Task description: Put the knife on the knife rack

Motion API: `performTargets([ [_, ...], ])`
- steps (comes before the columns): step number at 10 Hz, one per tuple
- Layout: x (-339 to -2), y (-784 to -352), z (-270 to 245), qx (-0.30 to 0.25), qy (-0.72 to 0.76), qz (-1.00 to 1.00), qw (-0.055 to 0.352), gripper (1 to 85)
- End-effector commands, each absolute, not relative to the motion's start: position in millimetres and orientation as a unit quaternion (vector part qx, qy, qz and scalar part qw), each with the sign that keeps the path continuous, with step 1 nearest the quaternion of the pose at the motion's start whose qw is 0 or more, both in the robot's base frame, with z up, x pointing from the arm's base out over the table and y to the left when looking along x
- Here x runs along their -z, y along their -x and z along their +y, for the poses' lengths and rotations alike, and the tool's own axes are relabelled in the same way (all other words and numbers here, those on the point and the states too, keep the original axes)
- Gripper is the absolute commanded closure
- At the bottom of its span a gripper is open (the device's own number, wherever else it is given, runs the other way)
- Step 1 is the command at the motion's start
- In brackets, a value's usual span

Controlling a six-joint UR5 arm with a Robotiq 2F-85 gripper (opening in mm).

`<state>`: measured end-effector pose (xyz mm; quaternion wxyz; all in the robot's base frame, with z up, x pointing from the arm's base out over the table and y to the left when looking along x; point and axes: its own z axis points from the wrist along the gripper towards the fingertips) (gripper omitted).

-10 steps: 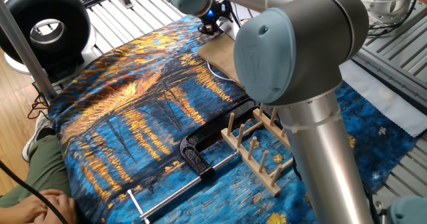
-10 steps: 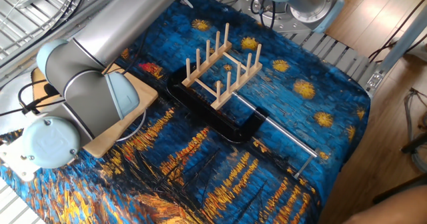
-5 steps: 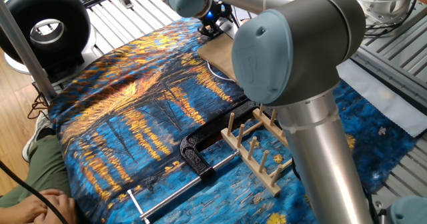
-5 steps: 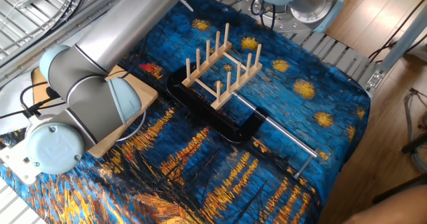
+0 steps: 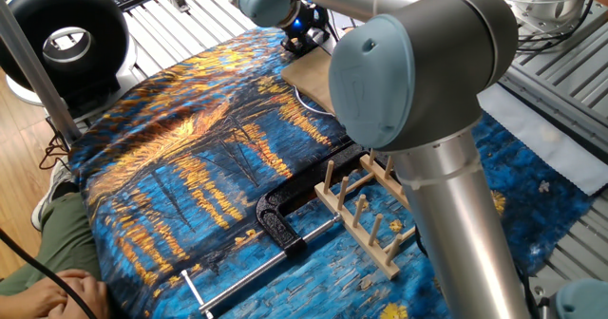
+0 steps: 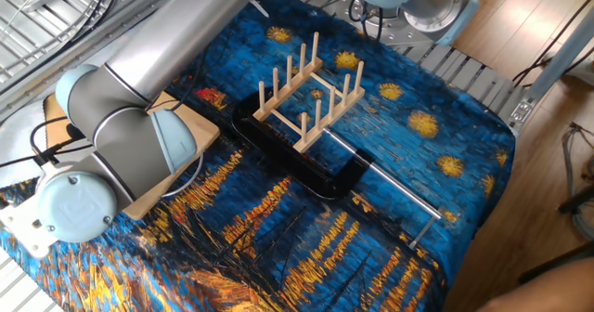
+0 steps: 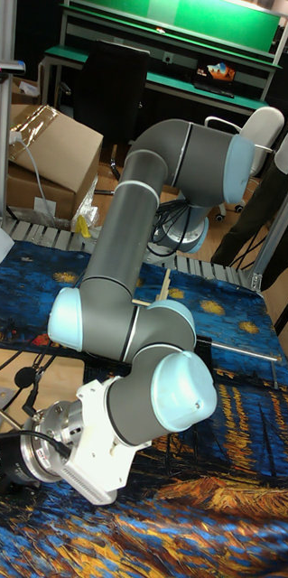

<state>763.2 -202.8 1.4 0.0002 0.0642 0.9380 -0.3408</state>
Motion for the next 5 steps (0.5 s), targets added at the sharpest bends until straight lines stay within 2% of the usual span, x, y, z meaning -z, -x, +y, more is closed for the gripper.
performTargets([
  [1,-2,-762,-205,0.340,-0.069,0.938,-0.002,57.3],
  [5,-15,-757,-216,0.356,-0.076,0.931,-0.018,79.0],
])
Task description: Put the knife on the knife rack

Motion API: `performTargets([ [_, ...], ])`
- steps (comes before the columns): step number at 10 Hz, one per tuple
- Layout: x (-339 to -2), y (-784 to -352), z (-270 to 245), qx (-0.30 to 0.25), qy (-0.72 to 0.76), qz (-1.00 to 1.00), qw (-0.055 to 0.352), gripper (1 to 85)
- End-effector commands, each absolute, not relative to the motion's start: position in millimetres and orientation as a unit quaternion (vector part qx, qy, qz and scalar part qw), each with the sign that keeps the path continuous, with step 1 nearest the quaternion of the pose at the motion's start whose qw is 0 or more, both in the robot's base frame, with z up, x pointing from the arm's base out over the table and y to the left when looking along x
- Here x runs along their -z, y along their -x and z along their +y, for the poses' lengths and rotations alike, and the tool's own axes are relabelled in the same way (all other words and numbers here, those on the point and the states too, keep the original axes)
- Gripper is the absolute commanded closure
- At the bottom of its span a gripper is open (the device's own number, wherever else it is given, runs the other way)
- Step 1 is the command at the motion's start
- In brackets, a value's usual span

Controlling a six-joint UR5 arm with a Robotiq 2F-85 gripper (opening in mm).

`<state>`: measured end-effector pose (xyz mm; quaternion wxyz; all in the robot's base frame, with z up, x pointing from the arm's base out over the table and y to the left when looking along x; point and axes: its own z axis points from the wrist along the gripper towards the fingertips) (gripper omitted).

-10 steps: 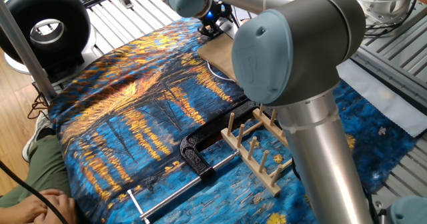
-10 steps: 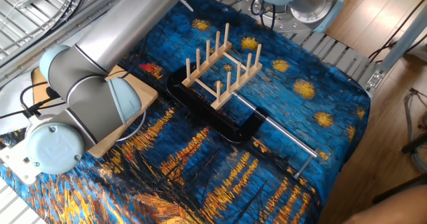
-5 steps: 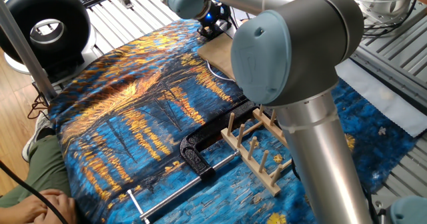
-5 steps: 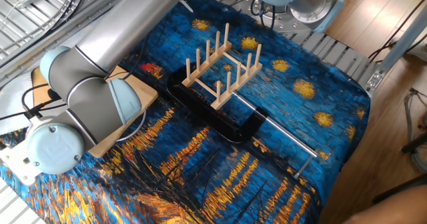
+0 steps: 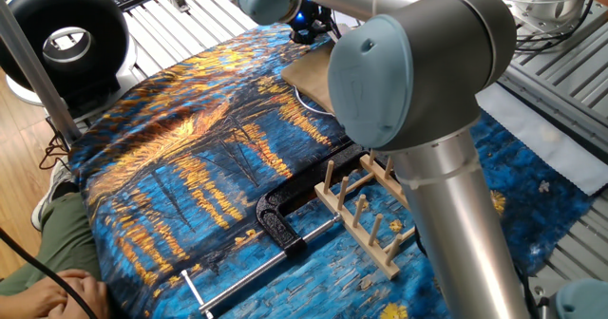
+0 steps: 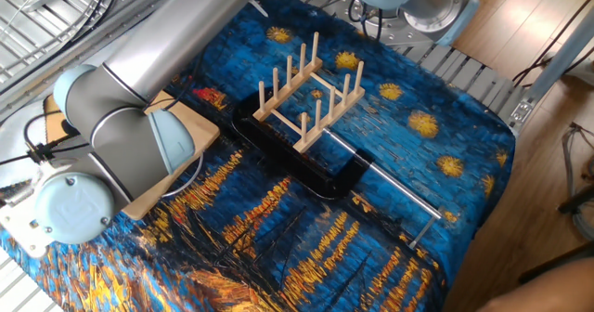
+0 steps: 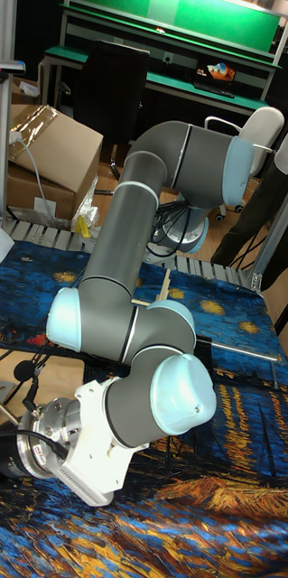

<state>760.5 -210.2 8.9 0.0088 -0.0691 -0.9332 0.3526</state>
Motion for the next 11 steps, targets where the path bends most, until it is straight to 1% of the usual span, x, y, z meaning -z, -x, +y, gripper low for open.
performTargets([
  [1,-20,-755,-219,-0.354,0.074,-0.932,0.023,84.7],
  [4,-37,-756,-230,-0.330,0.040,-0.942,0.041,84.7],
  [6,-51,-753,-238,-0.304,0.008,-0.951,0.054,84.7],
  [7,-61,-750,-245,-0.302,0.000,-0.952,0.052,84.7],
  [11,-73,-745,-257,-0.227,-0.015,-0.973,0.033,84.7],
])
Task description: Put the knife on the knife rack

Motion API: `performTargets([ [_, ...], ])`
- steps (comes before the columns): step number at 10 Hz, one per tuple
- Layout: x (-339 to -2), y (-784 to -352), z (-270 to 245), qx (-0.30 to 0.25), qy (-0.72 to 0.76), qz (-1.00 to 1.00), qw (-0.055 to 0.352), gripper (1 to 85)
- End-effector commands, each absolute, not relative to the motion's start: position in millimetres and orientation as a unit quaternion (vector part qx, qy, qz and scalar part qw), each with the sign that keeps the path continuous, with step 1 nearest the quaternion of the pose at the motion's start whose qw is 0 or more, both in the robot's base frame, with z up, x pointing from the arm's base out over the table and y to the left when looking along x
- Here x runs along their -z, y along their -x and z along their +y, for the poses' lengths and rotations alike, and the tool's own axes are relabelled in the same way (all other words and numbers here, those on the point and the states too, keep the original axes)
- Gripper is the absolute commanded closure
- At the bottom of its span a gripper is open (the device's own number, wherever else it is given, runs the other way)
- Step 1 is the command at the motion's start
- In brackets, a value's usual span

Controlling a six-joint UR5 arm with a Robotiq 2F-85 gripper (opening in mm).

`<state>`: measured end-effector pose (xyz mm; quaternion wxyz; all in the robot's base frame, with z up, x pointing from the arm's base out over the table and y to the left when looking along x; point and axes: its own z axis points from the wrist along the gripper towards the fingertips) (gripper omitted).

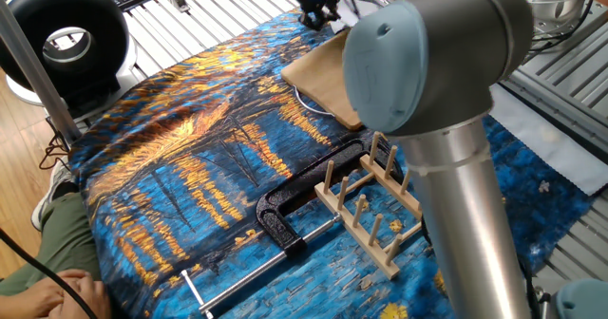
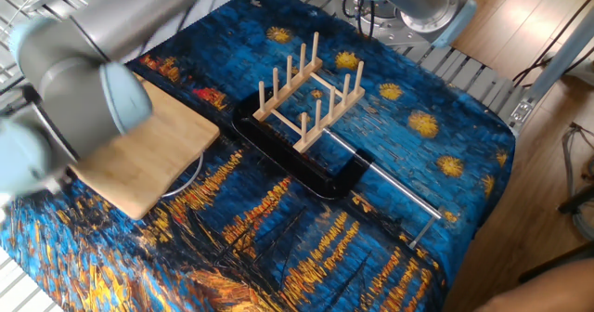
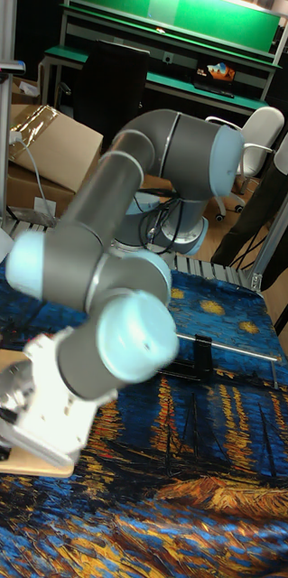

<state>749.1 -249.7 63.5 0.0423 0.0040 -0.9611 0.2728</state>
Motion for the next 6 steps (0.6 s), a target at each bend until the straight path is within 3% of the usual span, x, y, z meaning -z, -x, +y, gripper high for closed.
performTargets([
  [1,-74,-741,-256,-0.217,-0.013,-0.976,0.032,84.7],
  [6,-83,-720,-253,-0.206,-0.015,-0.978,0.039,84.7],
])
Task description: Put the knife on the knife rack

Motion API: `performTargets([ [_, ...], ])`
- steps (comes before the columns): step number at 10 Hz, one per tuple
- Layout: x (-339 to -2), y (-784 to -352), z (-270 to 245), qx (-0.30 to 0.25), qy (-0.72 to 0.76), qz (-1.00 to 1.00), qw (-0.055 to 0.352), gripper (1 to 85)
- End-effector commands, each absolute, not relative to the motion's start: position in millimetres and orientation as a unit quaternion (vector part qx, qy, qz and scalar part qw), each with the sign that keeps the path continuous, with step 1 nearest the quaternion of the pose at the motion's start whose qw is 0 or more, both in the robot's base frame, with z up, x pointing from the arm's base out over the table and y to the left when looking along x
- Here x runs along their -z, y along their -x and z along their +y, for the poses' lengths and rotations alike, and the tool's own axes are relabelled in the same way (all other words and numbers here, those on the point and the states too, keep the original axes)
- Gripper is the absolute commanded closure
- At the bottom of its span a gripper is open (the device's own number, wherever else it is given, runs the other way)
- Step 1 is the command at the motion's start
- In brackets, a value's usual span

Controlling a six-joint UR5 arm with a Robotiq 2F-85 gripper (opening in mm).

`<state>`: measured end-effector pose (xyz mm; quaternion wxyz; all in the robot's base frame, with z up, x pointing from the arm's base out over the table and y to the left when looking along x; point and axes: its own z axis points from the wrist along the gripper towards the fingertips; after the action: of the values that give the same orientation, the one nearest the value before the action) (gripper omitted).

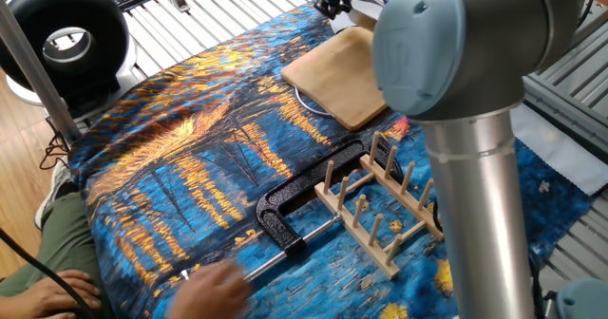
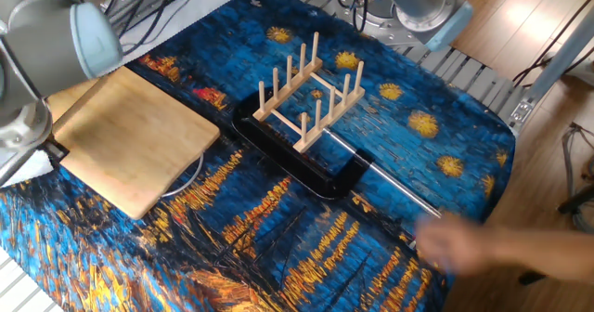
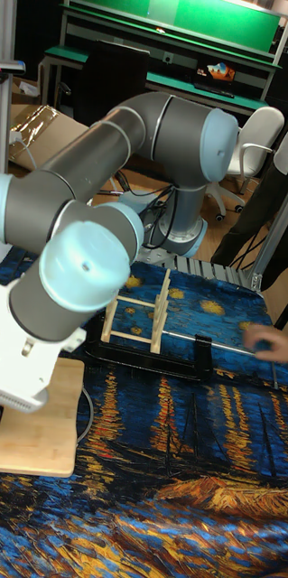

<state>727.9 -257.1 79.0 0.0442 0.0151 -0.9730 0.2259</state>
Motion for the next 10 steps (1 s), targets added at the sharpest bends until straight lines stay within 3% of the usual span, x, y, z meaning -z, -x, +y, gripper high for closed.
performTargets([
  [1,-81,-725,-248,-0.199,-0.017,-0.979,0.030,84.7],
  [5,-83,-740,-254,-0.213,-0.055,-0.975,0.010,84.7],
  [8,-77,-784,-229,-0.171,-0.095,-0.978,-0.071,84.7],
  [9,-78,-789,-227,-0.170,-0.097,-0.977,-0.081,84.7],
  [10,-77,-781,-230,-0.172,-0.094,-0.978,-0.066,84.7],
])
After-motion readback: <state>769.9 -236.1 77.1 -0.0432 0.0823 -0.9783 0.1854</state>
